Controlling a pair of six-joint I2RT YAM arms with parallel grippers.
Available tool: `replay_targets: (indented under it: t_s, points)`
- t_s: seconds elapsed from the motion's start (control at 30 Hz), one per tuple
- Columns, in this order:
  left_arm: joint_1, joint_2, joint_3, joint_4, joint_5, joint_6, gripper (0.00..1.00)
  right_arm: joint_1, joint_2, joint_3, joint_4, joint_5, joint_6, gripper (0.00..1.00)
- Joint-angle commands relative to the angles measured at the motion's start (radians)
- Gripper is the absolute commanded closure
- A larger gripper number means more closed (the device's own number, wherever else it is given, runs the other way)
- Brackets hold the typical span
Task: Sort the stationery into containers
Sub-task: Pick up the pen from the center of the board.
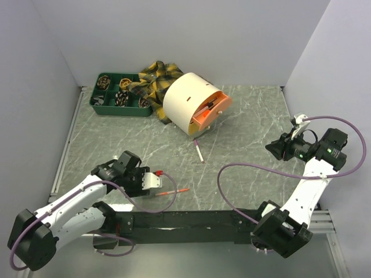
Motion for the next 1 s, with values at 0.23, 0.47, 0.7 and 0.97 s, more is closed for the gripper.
replay_targets:
  t_s: [0.23,0.47,0.7,0.97]
  points:
    - [0.008,0.057,-0.061,0.116,0.003,0.07,0.38,0.01,-0.005,-0.013,0.056,0.011,0.041,0.57]
    - [0.008,0.121,-0.086,0.182,-0.014,0.076,0.46,0.017,-0.01,-0.025,0.07,0.022,0.057,0.57]
    - [0.014,0.186,-0.069,0.178,0.02,0.097,0.73,0.02,-0.001,-0.036,0.088,0.029,0.064,0.58]
    - [0.016,0.221,-0.052,0.112,0.058,0.125,0.99,0.034,0.021,-0.028,0.113,0.039,0.071,0.58]
